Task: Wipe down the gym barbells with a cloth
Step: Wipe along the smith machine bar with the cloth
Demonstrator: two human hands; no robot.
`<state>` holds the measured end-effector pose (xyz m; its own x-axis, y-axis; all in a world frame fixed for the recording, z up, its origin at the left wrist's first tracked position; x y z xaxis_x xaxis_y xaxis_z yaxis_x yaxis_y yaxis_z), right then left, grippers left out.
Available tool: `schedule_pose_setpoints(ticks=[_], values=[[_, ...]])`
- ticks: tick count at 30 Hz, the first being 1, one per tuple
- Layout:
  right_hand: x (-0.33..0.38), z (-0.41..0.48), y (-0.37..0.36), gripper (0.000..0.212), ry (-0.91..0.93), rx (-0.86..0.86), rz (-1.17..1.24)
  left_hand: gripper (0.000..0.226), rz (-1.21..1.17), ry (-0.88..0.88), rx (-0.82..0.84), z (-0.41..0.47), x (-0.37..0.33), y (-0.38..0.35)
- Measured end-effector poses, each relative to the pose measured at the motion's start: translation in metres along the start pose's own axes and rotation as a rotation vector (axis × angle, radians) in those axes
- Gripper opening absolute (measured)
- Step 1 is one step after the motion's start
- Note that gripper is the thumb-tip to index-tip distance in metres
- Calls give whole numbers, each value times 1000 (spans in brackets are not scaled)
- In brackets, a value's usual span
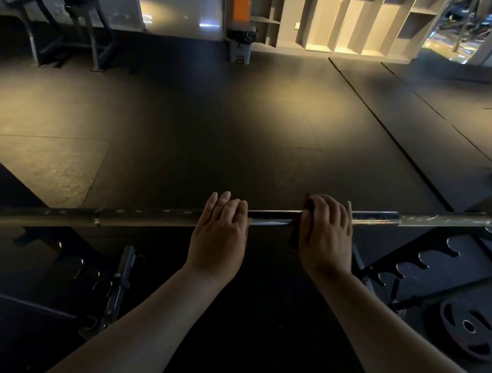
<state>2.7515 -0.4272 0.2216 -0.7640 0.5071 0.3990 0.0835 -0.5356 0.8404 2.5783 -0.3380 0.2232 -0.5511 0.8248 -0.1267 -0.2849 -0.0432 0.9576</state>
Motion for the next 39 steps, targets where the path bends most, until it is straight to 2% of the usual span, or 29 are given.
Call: schedule_pose_setpoints(ticks=[2, 6, 8, 10, 12, 15, 18, 20, 22, 25, 28, 33, 36, 39], values=[[19, -10, -10, 45, -23, 24, 24, 50, -17, 15, 18, 2, -2, -1], [59, -25, -28, 54, 392, 136, -46, 52, -40, 24, 38, 5, -8, -3], [43, -14, -21, 51, 469, 138, -54, 51, -40, 27, 29, 6, -10, -2], [13, -3, -7, 47, 382, 60, -25, 50, -42, 48, 11, 6, -10, -1], [-16, -1, 3, 47, 189, 7, 3, 50, -39, 75, 3, 6, -11, 1], [-7, -10, -9, 46, -2, 37, 40, 50, -50, 89, 20, 9, -13, -3], [30, -18, -25, 51, 172, 129, 2, 51, -52, 70, 46, 14, -21, -6], [32, -15, -22, 51, 313, 171, -26, 52, -53, 57, 58, 17, -25, -8], [24, -1, -14, 45, 379, 231, -62, 52, -43, 58, 61, 17, -26, -11], [21, 24, -6, 37, 271, 306, -69, 51, -24, 88, 31, 15, -26, -12], [21, 18, -7, 33, 176, 266, -21, 51, -20, 96, 10, 15, -27, -12], [12, -30, -15, 60, 301, 149, -88, 52, -44, 105, 3, 17, -26, -11], [21, -4, -12, 44, 328, 230, -72, 48, -25, 107, 13, 18, -27, -14], [26, 22, -9, 31, 228, 299, -37, 50, -8, 115, 1, 19, -29, -13]])
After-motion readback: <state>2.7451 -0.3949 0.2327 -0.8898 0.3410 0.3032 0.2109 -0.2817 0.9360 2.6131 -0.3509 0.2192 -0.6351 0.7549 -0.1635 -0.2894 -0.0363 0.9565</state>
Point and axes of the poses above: each hand's wrist, its own z-axis towards the middle knuckle, its own y-axis out of the back of the hand, x = y × z, the point moved 9 cm from there along z, towards the middle knuckle, and after that the axes turned 8 degrees about -y, right-handed, at the moved point
